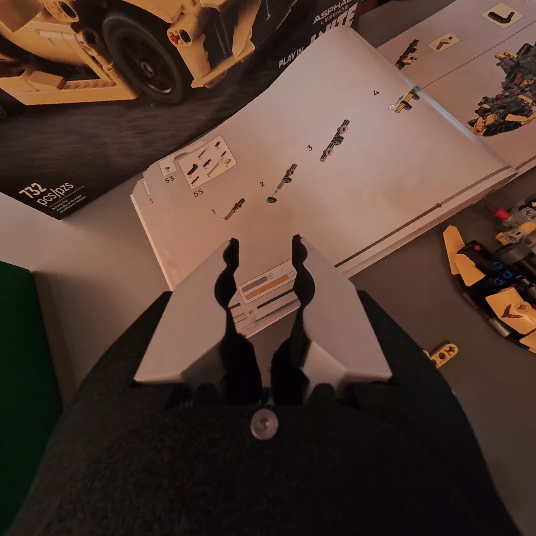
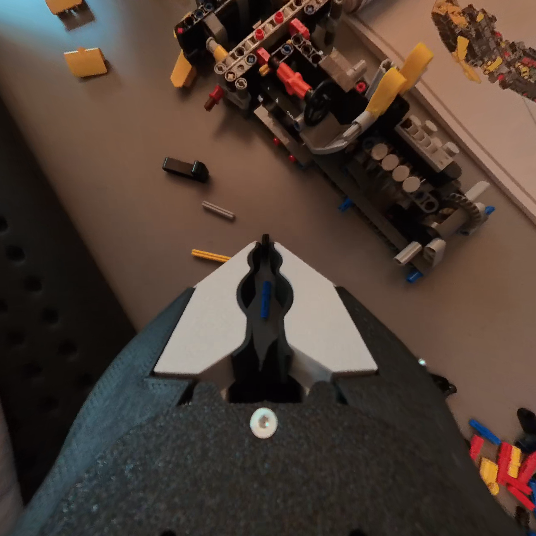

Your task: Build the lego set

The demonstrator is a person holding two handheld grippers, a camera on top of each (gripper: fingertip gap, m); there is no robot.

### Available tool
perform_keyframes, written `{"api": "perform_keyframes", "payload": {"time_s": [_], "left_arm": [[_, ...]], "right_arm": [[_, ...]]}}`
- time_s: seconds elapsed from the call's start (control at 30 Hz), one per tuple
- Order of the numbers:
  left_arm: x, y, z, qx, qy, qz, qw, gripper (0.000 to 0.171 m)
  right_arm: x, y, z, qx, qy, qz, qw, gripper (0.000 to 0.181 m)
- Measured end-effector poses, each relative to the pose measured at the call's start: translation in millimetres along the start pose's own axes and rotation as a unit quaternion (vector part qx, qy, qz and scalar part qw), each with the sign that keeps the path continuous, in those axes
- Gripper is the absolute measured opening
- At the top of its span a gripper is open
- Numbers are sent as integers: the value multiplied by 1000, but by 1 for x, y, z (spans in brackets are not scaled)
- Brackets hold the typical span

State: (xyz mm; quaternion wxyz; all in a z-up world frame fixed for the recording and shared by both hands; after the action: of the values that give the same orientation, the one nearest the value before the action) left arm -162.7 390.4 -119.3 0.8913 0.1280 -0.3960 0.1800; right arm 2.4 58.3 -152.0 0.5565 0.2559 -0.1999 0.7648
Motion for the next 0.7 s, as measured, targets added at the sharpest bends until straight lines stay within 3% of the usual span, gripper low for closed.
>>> {"api": "perform_keyframes", "payload": {"time_s": [0.27, 0.4, 0.7], "left_arm": [[0, 0, -1, -11, 0, 2, 1000, 34], [-1, -1, -3, -12, 2, 0, 1000, 34], [-1, 0, -2, -7, -2, 0, 1000, 34]], "right_arm": [[-1, 0, 0, 3, -8, -20, 1000, 7], [-1, 1, 1, 15, -15, -36, 999, 16], [-4, -8, 32, -55, -67, -63, 994, 18]]}}
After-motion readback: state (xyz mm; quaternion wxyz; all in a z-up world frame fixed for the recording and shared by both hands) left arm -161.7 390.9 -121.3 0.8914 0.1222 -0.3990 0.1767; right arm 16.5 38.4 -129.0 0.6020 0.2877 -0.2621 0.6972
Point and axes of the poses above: each gripper's, where its closed fingertips meet, z back along the fingers, x out of its top, y = z × x across the jaws, the point moved 9 cm from there along z, back along the fingers, and after that the axes turned 4 degrees about z, right-handed, at the moved point
